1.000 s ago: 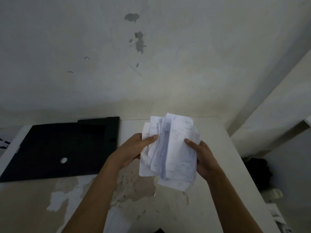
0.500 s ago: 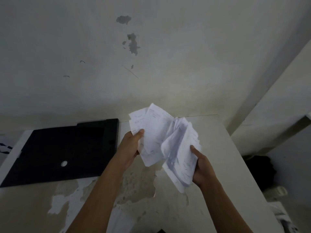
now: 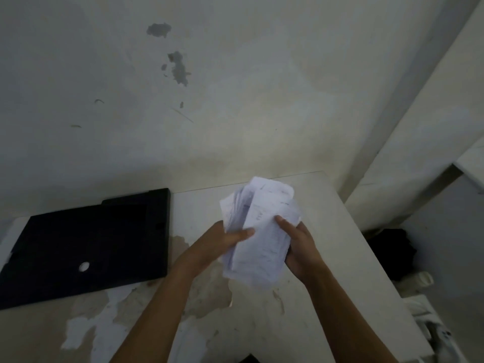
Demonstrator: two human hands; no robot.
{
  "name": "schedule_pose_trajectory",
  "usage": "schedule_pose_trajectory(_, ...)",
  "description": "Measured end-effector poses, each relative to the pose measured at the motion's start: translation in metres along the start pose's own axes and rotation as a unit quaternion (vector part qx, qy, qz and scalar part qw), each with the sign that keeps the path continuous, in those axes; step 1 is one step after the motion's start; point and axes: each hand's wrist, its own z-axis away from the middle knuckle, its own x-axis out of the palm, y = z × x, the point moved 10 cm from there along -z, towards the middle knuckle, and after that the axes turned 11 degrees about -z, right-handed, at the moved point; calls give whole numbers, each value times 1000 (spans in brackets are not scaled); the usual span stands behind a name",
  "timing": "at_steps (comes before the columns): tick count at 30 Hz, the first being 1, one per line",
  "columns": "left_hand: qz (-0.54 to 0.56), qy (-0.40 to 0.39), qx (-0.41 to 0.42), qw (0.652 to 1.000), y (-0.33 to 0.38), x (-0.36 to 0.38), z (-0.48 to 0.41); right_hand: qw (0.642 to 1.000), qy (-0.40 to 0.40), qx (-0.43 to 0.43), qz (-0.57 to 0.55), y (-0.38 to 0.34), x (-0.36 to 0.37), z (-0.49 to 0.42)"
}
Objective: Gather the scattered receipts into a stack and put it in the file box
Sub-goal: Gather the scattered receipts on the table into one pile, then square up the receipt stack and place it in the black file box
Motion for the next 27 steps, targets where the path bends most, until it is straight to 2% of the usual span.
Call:
schedule_pose_trajectory(1,-52,-27,13,998,2,10,1,999,6,-4,32,1,3,1)
schedule_pose_trajectory(4,-40,-61,22,997,-11,20,1,991,28,1,130,11,9,4)
schedule_pose_trajectory(8,33,-9,31,999,-32,14,-1,989,33,11,144,22,-5,9)
schedule_pose_trajectory(13,-26,131,13,991,-58,8,-15,930,2,-83,359,12,-17,19)
schedule_pose_trajectory(16,14,106,-33,994,-89,24,-19,908,25,-119,400,14,-34,25)
schedule_pose_trajectory(20,3,101,-57,993,-119,41,-22,900,34,-21,433,54,-76,28)
schedule_pose_trajectory(23,13,121,-67,990,-131,48,-28,892,40,-8,451,69,-93,29)
schedule_pose_trajectory(27,6,142,-98,985,-144,59,-37,874,40,84,478,92,-118,19)
